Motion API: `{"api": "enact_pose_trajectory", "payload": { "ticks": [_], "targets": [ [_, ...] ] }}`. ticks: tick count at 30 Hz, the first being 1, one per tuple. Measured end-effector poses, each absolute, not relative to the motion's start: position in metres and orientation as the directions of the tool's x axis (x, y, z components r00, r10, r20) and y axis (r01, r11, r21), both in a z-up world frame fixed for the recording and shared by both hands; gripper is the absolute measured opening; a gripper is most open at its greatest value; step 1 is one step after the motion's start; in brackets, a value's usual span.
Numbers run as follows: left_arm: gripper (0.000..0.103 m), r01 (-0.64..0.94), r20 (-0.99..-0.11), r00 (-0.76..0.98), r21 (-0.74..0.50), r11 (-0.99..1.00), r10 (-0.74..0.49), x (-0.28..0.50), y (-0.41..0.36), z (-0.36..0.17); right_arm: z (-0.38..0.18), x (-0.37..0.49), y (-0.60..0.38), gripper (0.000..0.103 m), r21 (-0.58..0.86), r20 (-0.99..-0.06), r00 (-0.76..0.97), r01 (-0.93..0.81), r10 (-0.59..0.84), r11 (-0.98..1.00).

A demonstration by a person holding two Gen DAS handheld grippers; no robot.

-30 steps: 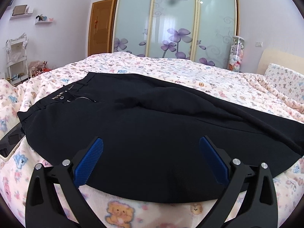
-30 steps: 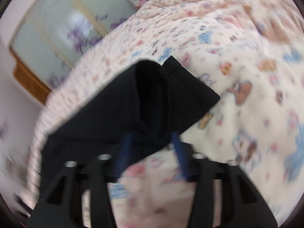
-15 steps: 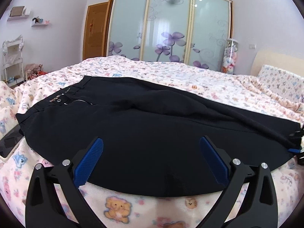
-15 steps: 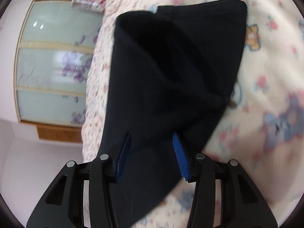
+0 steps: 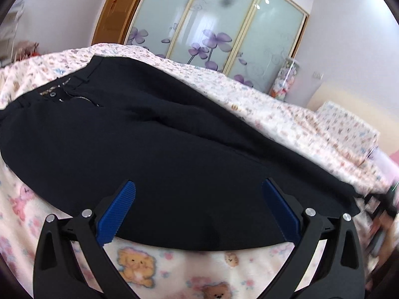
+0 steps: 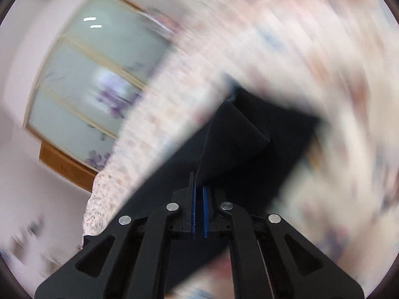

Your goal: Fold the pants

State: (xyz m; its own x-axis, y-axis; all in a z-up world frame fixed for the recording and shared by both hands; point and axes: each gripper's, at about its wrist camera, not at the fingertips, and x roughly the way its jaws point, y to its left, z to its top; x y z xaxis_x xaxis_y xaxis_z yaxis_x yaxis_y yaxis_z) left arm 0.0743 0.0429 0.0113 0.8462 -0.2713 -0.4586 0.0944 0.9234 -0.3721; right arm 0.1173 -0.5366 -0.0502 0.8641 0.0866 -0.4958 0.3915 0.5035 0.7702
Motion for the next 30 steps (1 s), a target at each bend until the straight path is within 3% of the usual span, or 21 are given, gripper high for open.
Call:
{"api": "enact_pose_trajectory", "payload": {
  "ticks": [2,4,6,10,14,20,24,27,29,30],
  "targets": [
    [0.101,0.083,-0.417,0.868,-0.412,0.907,-0.268,0.07,0.053,0.016,-0.074,0.11,-0.536,0.004,0.815,-0.461,0.88,0.368,0.116,0.447],
    [0.101,0.095,-0.366,0.886,-0.455,0.885,-0.283,0.071,0.063,0.025,-0.061,0.111,-0.533,0.004,0.81,-0.439,0.892,0.342,0.105,0.477],
    [0.101,0.084,-0.369,0.889,-0.453,0.888,-0.272,0.08,0.069,0.037,-0.064,0.114,-0.533,0.004,0.794,-0.458,0.883,0.353,0.105,0.495],
    [0.101,0.11,-0.436,0.846,-0.418,0.902,-0.306,0.13,0.071,0.072,-0.073,0.118,-0.534,0.004,0.812,-0.455,0.881,0.352,0.128,0.465],
    [0.101,0.102,-0.48,0.797,-0.491,0.865,-0.366,0.202,0.067,0.092,-0.068,0.108,-0.534,0.004,0.807,-0.465,0.875,0.357,0.132,0.471],
    [0.1,-0.096,-0.647,0.683,-0.538,0.837,-0.338,0.312,0.069,0.072,-0.062,0.118,-0.532,0.004,0.787,-0.49,0.861,0.373,0.132,0.492],
    [0.087,-0.171,-0.638,0.688,-0.605,0.777,-0.345,0.347,0.085,0.056,-0.062,0.12,-0.533,0.004,0.782,-0.498,0.855,0.368,0.148,0.503],
    [0.08,-0.227,-0.656,0.693,-0.591,0.774,-0.297,0.362,0.094,0.043,-0.062,0.122,-0.533,0.004,0.778,-0.503,0.851,0.368,0.153,0.51],
    [0.064,-0.25,-0.666,0.694,-0.58,0.775,-0.274,0.367,0.098,0.037,-0.061,0.122,-0.532,0.004,0.775,-0.505,0.85,0.368,0.154,0.514],
    [0.061,-0.27,-0.671,0.694,-0.579,0.77,-0.261,0.37,0.103,0.033,-0.061,0.121,-0.532,0.004,0.776,-0.503,0.85,0.367,0.153,0.514]
  ]
}}
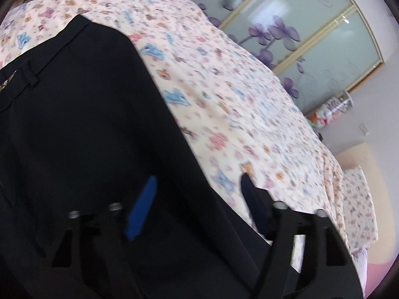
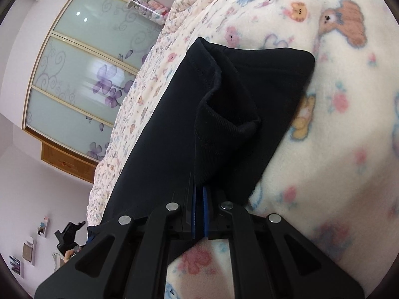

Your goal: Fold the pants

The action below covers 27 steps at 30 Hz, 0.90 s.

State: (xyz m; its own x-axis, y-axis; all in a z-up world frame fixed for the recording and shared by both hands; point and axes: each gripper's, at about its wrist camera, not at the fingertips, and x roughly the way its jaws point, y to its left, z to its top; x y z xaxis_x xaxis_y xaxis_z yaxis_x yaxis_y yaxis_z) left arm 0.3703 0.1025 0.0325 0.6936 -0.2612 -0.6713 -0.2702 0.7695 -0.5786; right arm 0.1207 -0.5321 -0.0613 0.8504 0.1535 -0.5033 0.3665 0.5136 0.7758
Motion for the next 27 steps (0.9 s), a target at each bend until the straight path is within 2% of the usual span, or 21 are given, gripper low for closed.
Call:
{"api": "enact_pose_trajectory", "payload": {
  "ticks": [3,4,5,6,9,13,18,21,24,27],
  "targets": [
    [0.045,-0.327,-0.656,0.707,-0.635,0.7,-0.265,0.373,0.119,0.02,-0.06,0.121,-0.531,0.004,0.775,-0.504,0.85,0.368,0.152,0.514],
    [0.032,-0.329,-0.637,0.719,-0.664,0.671,-0.279,0.372,0.124,0.015,-0.06,0.121,-0.53,0.004,0.773,-0.505,0.85,0.369,0.15,0.516],
    [0.014,-0.336,-0.629,0.724,-0.68,0.652,-0.282,0.371,0.128,0.011,-0.06,0.121,-0.53,0.004,0.772,-0.505,0.85,0.368,0.15,0.518],
    [0.006,-0.35,-0.637,0.722,-0.672,0.653,-0.268,0.371,0.13,0.009,-0.059,0.122,-0.53,0.004,0.772,-0.505,0.85,0.366,0.151,0.52],
    [0.004,-0.345,-0.642,0.733,-0.636,0.69,-0.225,0.364,0.128,0.014,-0.059,0.121,-0.529,0.004,0.772,-0.504,0.851,0.365,0.15,0.521],
    [0.003,-0.32,-0.606,0.774,-0.624,0.713,-0.183,0.34,0.125,0.035,-0.057,0.119,-0.53,0.004,0.775,-0.493,0.857,0.356,0.149,0.522],
    [0.003,-0.199,-0.5,0.844,-0.628,0.752,-0.193,0.277,0.129,0.078,-0.05,0.111,-0.533,0.004,0.791,-0.449,0.882,0.319,0.142,0.522],
    [0.003,-0.146,-0.44,0.875,-0.639,0.755,-0.203,0.212,0.14,0.093,-0.044,0.103,-0.535,0.004,0.794,-0.423,0.899,0.308,0.113,0.524],
    [0.003,-0.129,-0.408,0.894,-0.629,0.767,-0.184,0.153,0.148,0.086,-0.039,0.092,-0.543,0.004,0.804,-0.391,0.917,0.3,0.076,0.513],
    [0.003,-0.167,-0.423,0.893,-0.633,0.756,-0.156,0.091,0.152,0.049,-0.041,0.085,-0.552,0.004,0.817,-0.38,0.923,0.31,0.052,0.486]
  ]
}}
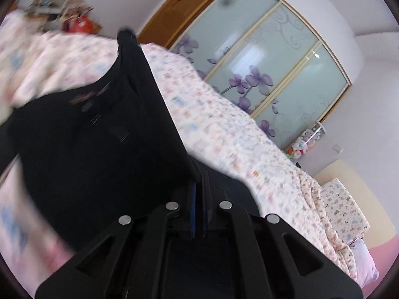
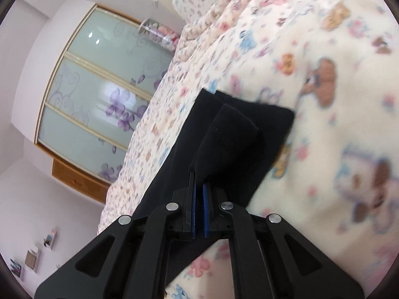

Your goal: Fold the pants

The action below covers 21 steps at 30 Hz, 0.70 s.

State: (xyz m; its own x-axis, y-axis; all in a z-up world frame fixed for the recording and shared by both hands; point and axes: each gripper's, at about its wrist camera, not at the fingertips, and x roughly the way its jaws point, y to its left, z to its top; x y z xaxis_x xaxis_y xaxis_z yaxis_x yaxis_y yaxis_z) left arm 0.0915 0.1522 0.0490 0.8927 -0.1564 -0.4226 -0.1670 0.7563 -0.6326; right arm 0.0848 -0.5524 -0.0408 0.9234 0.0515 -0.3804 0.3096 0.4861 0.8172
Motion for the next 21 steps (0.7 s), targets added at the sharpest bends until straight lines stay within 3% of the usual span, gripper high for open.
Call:
{"api": "enact_pose_trajectory", "payload": {
  "ticks": [5,9,10,14,17,21],
  "targets": [
    [0.004,-0.234,-0.49,0.862,-0.615,0.753,-0.132,0.049,0.149,-0.007,-0.044,0.082,-0.556,0.004,0.811,-0.398,0.917,0.337,0.028,0.478],
    [0.009,-0.223,-0.448,0.881,-0.676,0.703,-0.151,0.038,0.157,-0.017,-0.043,0.079,-0.557,0.004,0.804,-0.398,0.917,0.34,0.015,0.488],
    [0.016,-0.223,-0.434,0.89,-0.68,0.699,-0.138,0.033,0.161,-0.016,-0.042,0.079,-0.557,0.004,0.804,-0.396,0.918,0.34,0.015,0.487],
    [0.066,-0.199,-0.346,0.935,-0.697,0.689,-0.08,0.018,0.168,-0.005,-0.039,0.081,-0.556,0.004,0.812,-0.373,0.928,0.318,0.018,0.489],
    [0.079,-0.174,-0.31,0.948,-0.686,0.706,-0.068,0.015,0.169,0.003,-0.035,0.084,-0.555,0.004,0.813,-0.358,0.934,0.304,0.015,0.496],
    [0.081,-0.199,-0.31,0.949,-0.727,0.657,-0.056,0.014,0.191,0.008,-0.034,0.085,-0.554,0.004,0.818,-0.344,0.939,0.292,0.015,0.496]
  ]
}}
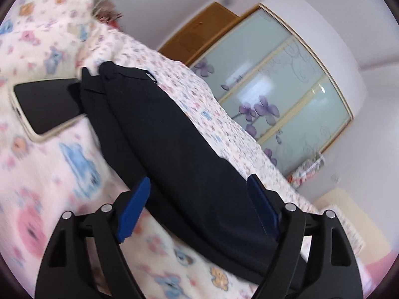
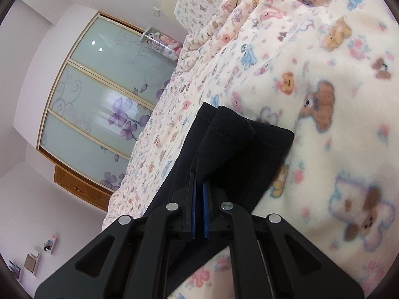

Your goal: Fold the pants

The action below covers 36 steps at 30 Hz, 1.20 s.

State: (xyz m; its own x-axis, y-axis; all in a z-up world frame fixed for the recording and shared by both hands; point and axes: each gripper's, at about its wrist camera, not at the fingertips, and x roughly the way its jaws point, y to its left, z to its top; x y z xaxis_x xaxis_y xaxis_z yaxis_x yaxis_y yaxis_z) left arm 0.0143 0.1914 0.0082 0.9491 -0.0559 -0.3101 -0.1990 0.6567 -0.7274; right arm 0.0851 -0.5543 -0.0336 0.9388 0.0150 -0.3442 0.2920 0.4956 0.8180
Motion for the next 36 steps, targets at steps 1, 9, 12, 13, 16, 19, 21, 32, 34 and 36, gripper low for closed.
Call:
{"api": "enact_pose_trajectory", "payload": {
  "ticks": [1,9,12,13,16,19,21,32,34,36],
  "targets": [
    [0.082,-0.205,-0.325,0.942,-0.752,0.626,-0.081,0.018,0.202,0.009,-0.035,0.086,-0.555,0.004,0.819,-0.348,0.937,0.295,0.017,0.492],
    [0.082,-0.308,-0.46,0.846,-0.834,0.457,-0.269,0.076,0.272,-0.004,-0.039,0.088,-0.555,0.004,0.819,-0.359,0.933,0.3,0.029,0.489],
    [0.082,-0.37,-0.499,0.812,-0.841,0.394,-0.302,0.093,0.284,-0.016,-0.04,0.088,-0.555,0.004,0.82,-0.36,0.933,0.299,0.033,0.488],
    [0.082,-0.383,-0.494,0.819,-0.849,0.364,-0.292,0.097,0.288,-0.017,-0.04,0.088,-0.555,0.004,0.819,-0.36,0.932,0.299,0.032,0.49],
    [0.068,-0.389,-0.487,0.834,-0.852,0.351,-0.258,0.108,0.295,-0.015,-0.04,0.088,-0.554,0.004,0.814,-0.362,0.932,0.301,0.029,0.498],
    [0.007,-0.419,-0.517,0.826,-0.83,0.368,-0.225,0.108,0.295,-0.013,-0.039,0.089,-0.554,0.004,0.812,-0.361,0.932,0.298,0.03,0.502],
    [0.006,-0.401,-0.508,0.839,-0.82,0.407,-0.196,0.099,0.29,-0.004,-0.039,0.089,-0.553,0.004,0.813,-0.354,0.935,0.291,0.032,0.504],
    [0.009,-0.444,-0.535,0.843,-0.742,0.502,-0.046,0.063,0.276,-0.027,-0.038,0.086,-0.554,0.004,0.823,-0.343,0.938,0.281,0.039,0.494],
    [0.012,-0.461,-0.559,0.829,-0.693,0.554,-0.01,0.068,0.268,-0.022,-0.038,0.086,-0.555,0.004,0.823,-0.343,0.938,0.281,0.039,0.494],
    [0.028,-0.463,-0.548,0.836,-0.691,0.555,0.015,0.061,0.264,-0.012,-0.039,0.086,-0.555,0.004,0.827,-0.339,0.94,0.276,0.044,0.49]
  ]
}}
